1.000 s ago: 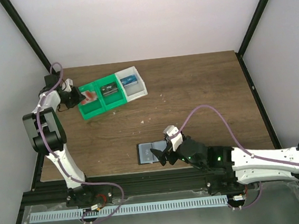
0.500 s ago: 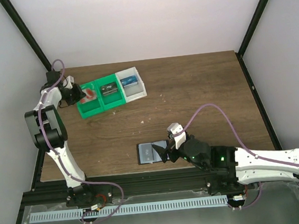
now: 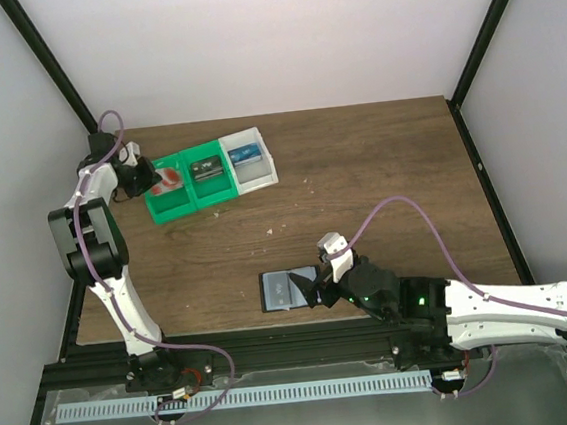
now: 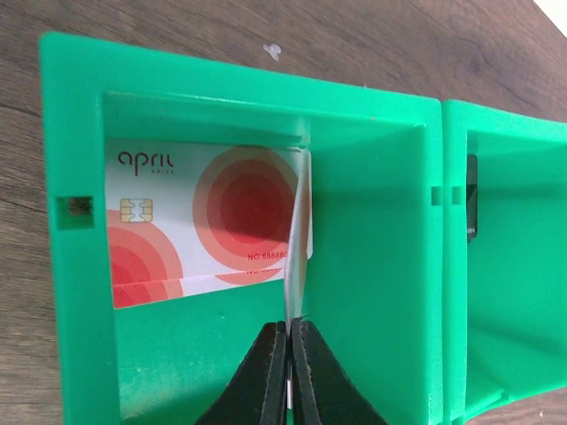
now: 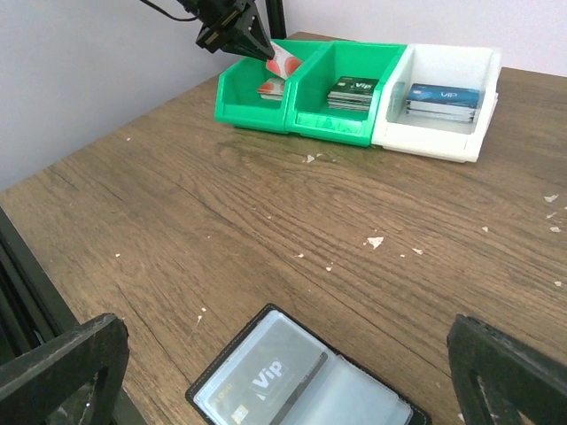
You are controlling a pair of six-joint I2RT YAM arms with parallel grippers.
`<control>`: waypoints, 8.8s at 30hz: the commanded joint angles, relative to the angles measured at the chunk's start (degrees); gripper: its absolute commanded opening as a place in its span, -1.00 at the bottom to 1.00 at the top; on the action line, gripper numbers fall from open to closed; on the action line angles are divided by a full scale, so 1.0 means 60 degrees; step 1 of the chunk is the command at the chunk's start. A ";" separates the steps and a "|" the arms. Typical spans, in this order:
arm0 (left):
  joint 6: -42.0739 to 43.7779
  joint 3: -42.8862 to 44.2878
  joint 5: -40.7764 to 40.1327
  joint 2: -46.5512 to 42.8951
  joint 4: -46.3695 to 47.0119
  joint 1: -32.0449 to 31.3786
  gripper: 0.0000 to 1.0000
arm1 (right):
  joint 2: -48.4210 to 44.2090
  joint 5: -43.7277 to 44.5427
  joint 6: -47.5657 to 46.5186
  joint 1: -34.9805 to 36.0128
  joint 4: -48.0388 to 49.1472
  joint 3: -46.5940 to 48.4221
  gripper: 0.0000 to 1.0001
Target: Take the credit cards out of the card holder
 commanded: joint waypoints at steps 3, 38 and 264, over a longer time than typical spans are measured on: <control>0.0005 0.0311 -0.0172 0.0179 0.0222 -0.0045 -0.99 | -0.0081 0.0427 -0.0031 0.0058 0.0095 0.0093 1.00; -0.0541 -0.0028 -0.0395 -0.0640 0.1107 -0.0162 -0.42 | -0.0207 0.0761 0.0865 0.0055 -0.0559 0.0368 1.00; -0.7911 -1.2636 0.1446 -0.6723 0.9947 -0.8486 0.46 | 0.6244 -0.6445 0.6592 -0.3081 0.4318 -0.1824 -0.99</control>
